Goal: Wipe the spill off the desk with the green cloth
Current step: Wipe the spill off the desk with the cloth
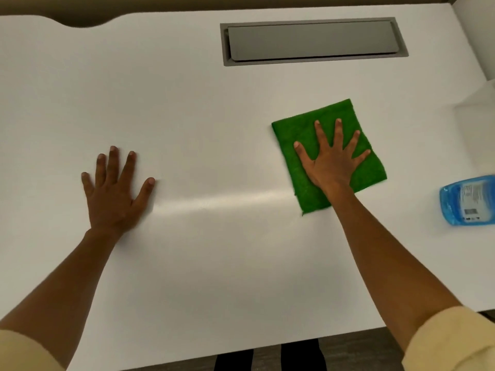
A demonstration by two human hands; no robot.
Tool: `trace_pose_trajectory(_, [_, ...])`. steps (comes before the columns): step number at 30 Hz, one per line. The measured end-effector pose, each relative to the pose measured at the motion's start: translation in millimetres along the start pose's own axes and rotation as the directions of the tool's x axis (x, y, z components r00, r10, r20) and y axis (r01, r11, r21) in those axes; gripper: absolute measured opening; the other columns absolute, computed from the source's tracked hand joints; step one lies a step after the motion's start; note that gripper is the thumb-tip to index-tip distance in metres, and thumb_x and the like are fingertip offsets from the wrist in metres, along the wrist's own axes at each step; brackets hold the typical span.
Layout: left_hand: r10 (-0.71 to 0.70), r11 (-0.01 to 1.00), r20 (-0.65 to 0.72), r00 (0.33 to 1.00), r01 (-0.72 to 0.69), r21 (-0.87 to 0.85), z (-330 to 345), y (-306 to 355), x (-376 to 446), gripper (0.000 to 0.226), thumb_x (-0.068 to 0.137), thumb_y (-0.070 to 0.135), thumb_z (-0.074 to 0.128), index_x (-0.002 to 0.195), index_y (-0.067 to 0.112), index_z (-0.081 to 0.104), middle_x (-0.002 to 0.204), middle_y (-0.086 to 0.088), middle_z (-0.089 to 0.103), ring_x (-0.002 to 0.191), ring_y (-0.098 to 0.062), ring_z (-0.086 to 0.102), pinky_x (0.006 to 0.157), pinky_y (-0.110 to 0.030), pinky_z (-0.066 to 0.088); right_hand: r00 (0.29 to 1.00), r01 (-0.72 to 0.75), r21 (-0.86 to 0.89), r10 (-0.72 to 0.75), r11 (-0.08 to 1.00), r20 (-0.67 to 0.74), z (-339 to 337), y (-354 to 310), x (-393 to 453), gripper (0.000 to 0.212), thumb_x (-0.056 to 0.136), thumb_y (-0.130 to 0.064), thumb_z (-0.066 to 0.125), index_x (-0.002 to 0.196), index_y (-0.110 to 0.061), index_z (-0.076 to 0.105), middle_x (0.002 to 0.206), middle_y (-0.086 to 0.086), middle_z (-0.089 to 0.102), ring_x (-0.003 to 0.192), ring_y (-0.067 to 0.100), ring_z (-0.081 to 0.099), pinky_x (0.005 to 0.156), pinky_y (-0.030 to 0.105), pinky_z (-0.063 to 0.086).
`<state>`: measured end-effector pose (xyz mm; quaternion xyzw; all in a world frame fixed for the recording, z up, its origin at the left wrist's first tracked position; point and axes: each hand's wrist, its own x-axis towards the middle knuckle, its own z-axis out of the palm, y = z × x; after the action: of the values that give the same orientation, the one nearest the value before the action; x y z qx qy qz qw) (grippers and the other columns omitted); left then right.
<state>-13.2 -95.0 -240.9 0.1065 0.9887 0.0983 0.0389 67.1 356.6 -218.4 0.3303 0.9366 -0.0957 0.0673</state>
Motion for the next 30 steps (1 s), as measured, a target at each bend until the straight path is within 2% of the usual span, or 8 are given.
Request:
trace_pose_trajectory(5, [0.003,1.0,-0.004,1.0,-0.003,0.009,-0.9,1.1,-0.9,0.074,0.093,0.075,0.021,0.157,0.04,0.008,0.169,0.002,0.003,0.155,-0.026,0.004,0.117,-0.062,0.009,0.999,-0.029,-0.002,0.028,1.0,-0.038,10.1,26.9,-51.9,0.082,0.079,-0.09,0.011,0.15,-0.05,0.009,0.165,-0.001,0.004,0.149,0.041,-0.001,0.11,0.074,-0.004])
trace_pose_trajectory(9, [-0.003,1.0,-0.005,1.0,0.003,0.012,-2.6,2.3,-2.9,0.074,0.093,0.074,0.02,0.157,0.039,0.011,0.169,0.002,0.004,0.155,-0.027,0.005,0.117,-0.062,0.01,0.992,-0.121,-0.034,0.12,0.992,-0.038,11.8,46.8,-75.2,0.081,0.079,-0.089,0.012,0.15,-0.049,0.009,0.165,0.0,0.006,0.149,0.042,0.0,0.11,0.075,-0.001])
trace_pose_trajectory(16, [-0.023,1.0,0.003,1.0,0.023,0.006,-7.0,8.1,-2.8,0.071,0.094,0.071,0.018,0.157,0.038,0.013,0.169,0.003,0.003,0.155,-0.024,0.003,0.119,-0.059,0.006,0.952,-0.302,0.093,0.305,0.949,-0.03,-2.1,21.8,-29.5,0.089,0.075,-0.092,0.007,0.151,-0.046,0.008,0.165,0.001,-0.001,0.148,0.044,-0.008,0.108,0.076,-0.007])
trace_pose_trajectory(19, [-0.025,1.0,-0.001,1.0,0.025,-0.003,-9.1,9.0,-3.4,0.069,0.096,0.067,0.019,0.157,0.036,0.015,0.169,0.002,0.004,0.155,-0.024,0.003,0.12,-0.059,0.006,0.945,-0.318,0.137,0.325,0.938,-0.032,-8.3,-9.1,-0.3,0.09,0.075,-0.091,0.007,0.152,-0.044,0.008,0.165,0.004,-0.003,0.147,0.047,-0.011,0.106,0.078,-0.009])
trace_pose_trajectory(24, [-0.036,0.999,0.016,0.999,0.036,-0.017,-13.4,12.2,-3.6,0.065,0.098,0.06,0.012,0.158,0.035,0.015,0.169,0.003,0.002,0.156,-0.022,0.0,0.122,-0.057,0.003,0.982,-0.183,0.115,0.188,0.976,-0.029,0.0,-85.7,15.7,0.089,0.077,-0.088,0.008,0.153,-0.042,0.008,0.165,0.006,-0.002,0.146,0.049,-0.01,0.105,0.078,-0.007])
trace_pose_trajectory(30, [-0.036,0.998,0.012,0.999,0.037,-0.05,-19.0,14.6,-4.0,0.061,0.1,0.049,0.013,0.158,0.031,0.019,0.168,0.002,0.004,0.156,-0.022,0.002,0.123,-0.057,0.004,0.991,0.137,0.04,-0.137,0.99,-0.005,26.5,-192.3,-34.7,0.088,0.077,-0.087,0.003,0.152,-0.043,0.007,0.165,0.006,-0.002,0.145,0.05,-0.01,0.104,0.078,-0.01])
